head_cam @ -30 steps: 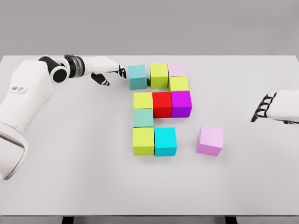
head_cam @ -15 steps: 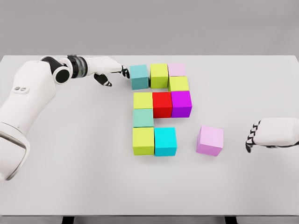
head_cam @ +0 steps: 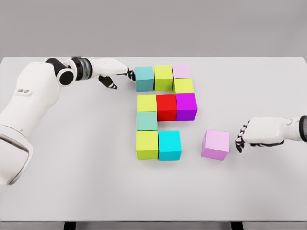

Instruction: Assemble the squares on the desktop into the number 2

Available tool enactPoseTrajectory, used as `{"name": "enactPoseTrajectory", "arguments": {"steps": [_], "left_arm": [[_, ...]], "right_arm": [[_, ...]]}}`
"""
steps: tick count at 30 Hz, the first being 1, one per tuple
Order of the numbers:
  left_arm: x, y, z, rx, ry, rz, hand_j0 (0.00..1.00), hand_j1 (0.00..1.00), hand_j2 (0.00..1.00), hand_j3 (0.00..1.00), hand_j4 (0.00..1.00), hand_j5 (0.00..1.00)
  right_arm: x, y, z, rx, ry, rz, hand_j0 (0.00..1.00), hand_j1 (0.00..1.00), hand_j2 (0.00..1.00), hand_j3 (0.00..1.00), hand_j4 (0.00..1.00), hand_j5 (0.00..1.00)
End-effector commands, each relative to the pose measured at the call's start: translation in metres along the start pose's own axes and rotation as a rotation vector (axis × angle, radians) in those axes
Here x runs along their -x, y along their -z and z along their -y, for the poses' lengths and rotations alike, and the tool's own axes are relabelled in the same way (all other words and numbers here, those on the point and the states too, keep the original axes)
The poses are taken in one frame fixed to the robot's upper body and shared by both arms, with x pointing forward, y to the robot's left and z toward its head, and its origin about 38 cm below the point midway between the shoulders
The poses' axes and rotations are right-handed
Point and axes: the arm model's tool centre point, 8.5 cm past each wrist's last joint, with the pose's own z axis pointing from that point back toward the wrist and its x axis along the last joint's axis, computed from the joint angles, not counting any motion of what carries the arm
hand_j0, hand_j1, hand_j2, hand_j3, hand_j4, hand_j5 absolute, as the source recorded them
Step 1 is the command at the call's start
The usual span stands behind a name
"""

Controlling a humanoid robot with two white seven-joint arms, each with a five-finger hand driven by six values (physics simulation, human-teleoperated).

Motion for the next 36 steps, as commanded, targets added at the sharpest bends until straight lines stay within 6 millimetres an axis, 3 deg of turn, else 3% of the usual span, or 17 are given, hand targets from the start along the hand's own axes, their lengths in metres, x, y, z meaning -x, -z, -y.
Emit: {"name": "enactPoseTrajectory", "arguments": {"steps": [1, 27, 30, 34, 36], "left_arm": [[0.0, 0.0, 0.0, -0.005, -0.007, 0.002, 0.75, 0.75, 0.75, 0.75, 0.75, 0.75], [0.005, -0.003, 0.001, -0.006, -0.021, -0.01, 0.81, 0.81, 0.81, 0.81, 0.81, 0.81], [0.014, -0.011, 0.001, -0.012, -0.024, -0.028, 0.81, 0.81, 0.81, 0.81, 0.81, 0.81], [0.05, -0.045, 0.005, -0.047, -0.061, -0.099, 0.87, 0.87, 0.87, 0.87, 0.87, 0.87], [0.05, -0.05, -0.003, -0.075, -0.049, -0.095, 0.87, 0.87, 0.87, 0.87, 0.87, 0.87]], "right_arm": [[-0.001, 0.001, 0.004, 0.015, 0.0, 0.003, 0.53, 0.53, 0.53, 0.53, 0.53, 0.53], [-0.012, 0.016, 0.021, 0.072, -0.023, 0.045, 0.51, 0.51, 0.51, 0.51, 0.51, 0.51], [-0.012, 0.017, 0.022, 0.074, -0.023, 0.047, 0.51, 0.51, 0.51, 0.51, 0.51, 0.51], [-0.014, 0.02, 0.024, 0.082, -0.023, 0.055, 0.51, 0.51, 0.51, 0.51, 0.51, 0.51], [-0.015, 0.022, 0.025, 0.086, -0.025, 0.06, 0.51, 0.51, 0.51, 0.51, 0.51, 0.51]]}}
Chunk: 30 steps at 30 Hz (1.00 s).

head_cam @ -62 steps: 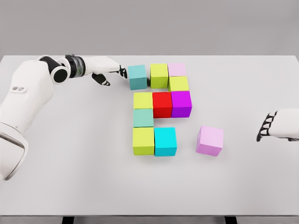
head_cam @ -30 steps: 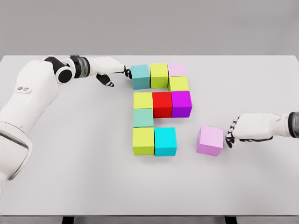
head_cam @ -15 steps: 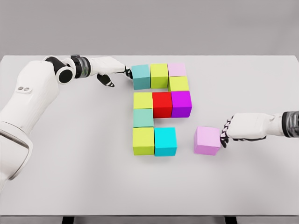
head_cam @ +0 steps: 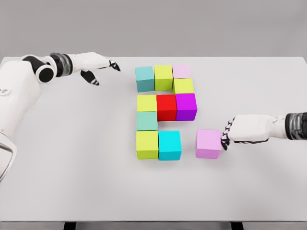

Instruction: Assemble the squares on the desktop into the number 2

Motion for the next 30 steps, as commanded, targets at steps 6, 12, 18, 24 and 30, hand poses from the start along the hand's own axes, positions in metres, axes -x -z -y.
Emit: {"name": "enactPoseTrajectory", "arguments": {"steps": [6, 12, 18, 24, 30], "left_arm": [[0.02, -0.025, -0.019, -0.094, -0.028, -0.03, 1.0, 1.0, 1.0, 1.0, 1.0, 1.0], [0.024, -0.048, 0.006, -0.141, -0.066, 0.009, 1.0, 1.0, 1.0, 1.0, 1.0, 1.0], [0.042, -0.076, 0.012, -0.178, -0.108, -0.005, 1.0, 1.0, 1.0, 1.0, 1.0, 1.0], [0.051, -0.094, 0.025, -0.189, -0.14, -0.007, 1.0, 1.0, 1.0, 1.0, 1.0, 1.0], [0.056, -0.107, 0.026, -0.202, -0.134, -0.02, 1.0, 1.0, 1.0, 1.0, 1.0, 1.0]], "right_arm": [[-0.003, 0.006, 0.003, 0.015, 0.003, 0.013, 0.51, 0.51, 0.51, 0.51, 0.51, 0.51], [-0.004, 0.009, 0.005, 0.025, 0.003, 0.02, 0.51, 0.51, 0.51, 0.51, 0.51, 0.51], [-0.004, 0.011, 0.006, 0.027, 0.003, 0.023, 0.51, 0.51, 0.51, 0.51, 0.51, 0.51], [0.002, 0.006, 0.013, 0.052, -0.001, -0.001, 0.51, 0.51, 0.51, 0.51, 0.51, 0.51], [0.001, 0.009, 0.015, 0.062, 0.001, 0.006, 0.51, 0.51, 0.51, 0.51, 0.51, 0.51]]}}
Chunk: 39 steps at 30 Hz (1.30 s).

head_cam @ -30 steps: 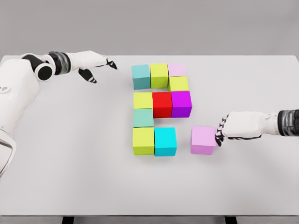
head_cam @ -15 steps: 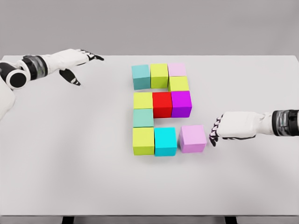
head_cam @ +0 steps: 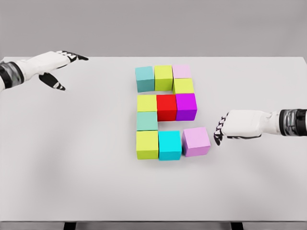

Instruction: Assemble the squares on the desktop into the number 2

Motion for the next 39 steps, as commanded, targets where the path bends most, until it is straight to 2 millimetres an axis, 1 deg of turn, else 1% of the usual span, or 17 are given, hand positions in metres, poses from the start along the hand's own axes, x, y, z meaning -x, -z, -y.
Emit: {"name": "enactPoseTrajectory", "arguments": {"steps": [1, 8, 10, 12, 22, 26, 32, 34, 35, 36, 37, 38, 39], "left_arm": [[0.001, -0.003, -0.004, -0.013, -0.002, -0.001, 1.0, 1.0, 1.0, 1.0, 1.0, 1.0], [-0.004, -0.002, -0.003, -0.014, 0.006, 0.014, 1.0, 1.0, 1.0, 1.0, 1.0, 1.0], [-0.004, -0.002, -0.003, -0.015, 0.006, 0.013, 1.0, 1.0, 1.0, 1.0, 1.0, 1.0], [-0.004, -0.002, -0.002, -0.013, 0.006, 0.013, 1.0, 1.0, 1.0, 1.0, 1.0, 1.0], [-0.004, -0.001, 0.001, -0.009, 0.003, 0.015, 1.0, 1.0, 1.0, 1.0, 1.0, 1.0], [-0.004, -0.001, 0.003, -0.005, 0.001, 0.013, 1.0, 1.0, 1.0, 1.0, 1.0, 1.0], [-0.003, -0.002, 0.001, -0.01, -0.001, 0.011, 1.0, 1.0, 1.0, 1.0, 1.0, 1.0], [-0.003, -0.002, 0.003, -0.004, -0.001, 0.01, 1.0, 1.0, 1.0, 1.0, 1.0, 1.0], [-0.003, -0.002, 0.003, -0.005, 0.001, 0.011, 1.0, 1.0, 1.0, 1.0, 1.0, 1.0], [-0.004, -0.002, 0.003, -0.006, 0.0, 0.012, 1.0, 1.0, 1.0, 1.0, 1.0, 1.0], [-0.004, -0.002, 0.003, -0.006, 0.0, 0.012, 1.0, 1.0, 1.0, 1.0, 1.0, 1.0], [-0.003, -0.002, 0.003, -0.004, 0.001, 0.011, 1.0, 1.0, 1.0, 1.0, 1.0, 1.0], [-0.003, -0.002, 0.003, -0.005, -0.001, 0.011, 1.0, 1.0, 1.0, 1.0, 1.0, 1.0]], "right_arm": [[0.0, 0.001, 0.002, 0.008, 0.005, 0.002, 0.51, 0.51, 0.51, 0.51, 0.51, 0.51], [-0.006, 0.006, 0.006, 0.027, 0.004, 0.026, 0.51, 0.51, 0.51, 0.51, 0.51, 0.51], [-0.007, 0.006, 0.007, 0.028, 0.001, 0.029, 0.51, 0.51, 0.51, 0.51, 0.51, 0.51], [-0.013, 0.007, 0.011, 0.036, -0.015, 0.043, 0.51, 0.51, 0.51, 0.51, 0.51, 0.51], [-0.016, 0.008, 0.012, 0.039, -0.019, 0.053, 0.51, 0.51, 0.51, 0.51, 0.51, 0.51], [-0.02, 0.009, 0.016, 0.045, -0.032, 0.064, 0.51, 0.51, 0.51, 0.51, 0.51, 0.51], [-0.02, 0.008, 0.016, 0.044, -0.032, 0.062, 0.51, 0.51, 0.51, 0.51, 0.51, 0.51], [-0.016, 0.006, 0.013, 0.037, -0.026, 0.048, 0.52, 0.52, 0.52, 0.52, 0.52, 0.52], [-0.01, 0.003, 0.01, 0.03, -0.015, 0.032, 0.52, 0.52, 0.52, 0.52, 0.52, 0.52], [-0.001, -0.003, 0.007, 0.025, 0.0, 0.004, 0.6, 0.6, 0.6, 0.6, 0.6, 0.6], [0.005, -0.01, 0.009, 0.03, 0.0, -0.021, 0.7, 0.7, 0.7, 0.7, 0.7, 0.7], [0.017, -0.031, 0.017, 0.049, -0.009, -0.08, 1.0, 1.0, 1.0, 1.0, 1.0, 1.0], [0.026, -0.045, 0.017, 0.052, 0.0, -0.119, 1.0, 1.0, 1.0, 1.0, 1.0, 1.0]]}}
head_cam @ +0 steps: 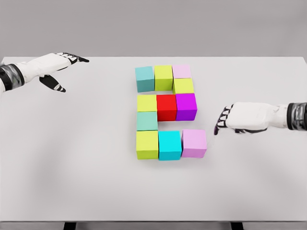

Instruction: Assemble the squares on the desktop into the number 2

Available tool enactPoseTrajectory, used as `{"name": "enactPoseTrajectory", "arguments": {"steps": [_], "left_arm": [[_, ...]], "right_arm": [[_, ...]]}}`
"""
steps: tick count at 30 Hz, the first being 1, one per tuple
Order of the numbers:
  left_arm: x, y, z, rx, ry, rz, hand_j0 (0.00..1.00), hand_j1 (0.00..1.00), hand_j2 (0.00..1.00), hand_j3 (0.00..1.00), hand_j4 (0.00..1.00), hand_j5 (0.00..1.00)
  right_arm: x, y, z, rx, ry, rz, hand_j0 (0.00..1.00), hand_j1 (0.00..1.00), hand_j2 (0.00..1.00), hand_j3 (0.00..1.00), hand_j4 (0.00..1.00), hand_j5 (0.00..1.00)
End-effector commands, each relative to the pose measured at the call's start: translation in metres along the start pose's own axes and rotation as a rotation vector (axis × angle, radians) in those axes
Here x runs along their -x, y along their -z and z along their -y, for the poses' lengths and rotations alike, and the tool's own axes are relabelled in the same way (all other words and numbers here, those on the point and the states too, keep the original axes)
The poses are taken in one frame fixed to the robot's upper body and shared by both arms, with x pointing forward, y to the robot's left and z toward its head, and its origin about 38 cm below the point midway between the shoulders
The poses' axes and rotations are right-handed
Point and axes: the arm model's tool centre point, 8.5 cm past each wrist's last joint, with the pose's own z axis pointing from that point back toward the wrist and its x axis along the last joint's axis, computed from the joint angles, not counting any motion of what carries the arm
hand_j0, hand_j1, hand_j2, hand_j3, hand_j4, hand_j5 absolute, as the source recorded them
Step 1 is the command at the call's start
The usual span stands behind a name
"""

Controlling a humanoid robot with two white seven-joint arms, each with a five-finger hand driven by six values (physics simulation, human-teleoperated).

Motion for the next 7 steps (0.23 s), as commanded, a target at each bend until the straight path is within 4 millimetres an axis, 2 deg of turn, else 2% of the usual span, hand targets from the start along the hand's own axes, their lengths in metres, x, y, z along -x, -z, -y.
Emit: {"name": "enactPoseTrajectory", "arguments": {"steps": [1, 2, 4, 7], "left_arm": [[0.0, 0.0, -0.001, -0.007, -0.007, 0.0, 1.0, 1.0, 1.0, 1.0, 1.0, 1.0], [0.001, -0.001, -0.001, -0.004, -0.005, -0.002, 1.0, 1.0, 1.0, 1.0, 1.0, 1.0], [0.0, 0.0, -0.001, -0.005, -0.005, 0.001, 1.0, 1.0, 1.0, 1.0, 1.0, 1.0], [0.0, -0.001, -0.001, -0.006, -0.006, 0.0, 1.0, 1.0, 1.0, 1.0, 1.0, 1.0]], "right_arm": [[0.025, -0.033, 0.006, 0.028, 0.03, -0.094, 1.0, 1.0, 1.0, 1.0, 1.0, 1.0], [0.039, -0.052, 0.008, 0.072, 0.092, -0.127, 1.0, 1.0, 1.0, 1.0, 1.0, 1.0], [0.059, -0.074, 0.009, 0.137, 0.163, -0.182, 1.0, 1.0, 1.0, 1.0, 1.0, 1.0], [0.06, -0.072, 0.004, 0.14, 0.184, -0.178, 1.0, 1.0, 1.0, 1.0, 1.0, 1.0]]}}
